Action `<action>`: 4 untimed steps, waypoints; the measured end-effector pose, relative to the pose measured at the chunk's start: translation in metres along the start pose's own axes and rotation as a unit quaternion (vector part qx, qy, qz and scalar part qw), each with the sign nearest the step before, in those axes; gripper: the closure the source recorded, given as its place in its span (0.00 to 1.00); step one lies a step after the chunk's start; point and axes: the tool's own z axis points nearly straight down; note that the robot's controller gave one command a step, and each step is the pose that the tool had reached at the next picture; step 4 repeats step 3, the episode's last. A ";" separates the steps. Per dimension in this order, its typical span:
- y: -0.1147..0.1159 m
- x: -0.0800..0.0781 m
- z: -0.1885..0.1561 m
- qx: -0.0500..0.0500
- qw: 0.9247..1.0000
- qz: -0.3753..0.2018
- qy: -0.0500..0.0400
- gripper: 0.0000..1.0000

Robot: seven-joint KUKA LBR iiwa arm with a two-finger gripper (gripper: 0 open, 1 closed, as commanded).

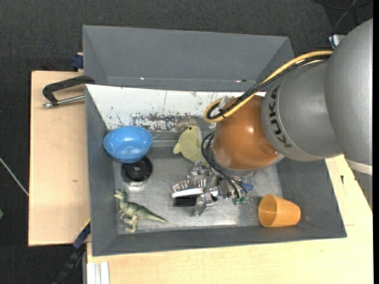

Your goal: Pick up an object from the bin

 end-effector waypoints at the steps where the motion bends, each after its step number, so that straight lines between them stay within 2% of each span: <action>1: 0.000 -0.001 -0.002 0.000 1.000 0.000 0.005 1.00; 2: 0.001 -0.005 -0.075 0.000 1.000 0.000 0.003 1.00; 3: 0.002 -0.007 -0.098 0.000 1.000 0.000 0.004 1.00; 4: 0.002 -0.007 -0.098 0.000 1.000 0.000 0.004 1.00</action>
Offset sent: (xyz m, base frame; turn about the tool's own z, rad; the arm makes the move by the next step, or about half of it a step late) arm 0.0000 0.0000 0.0016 0.0000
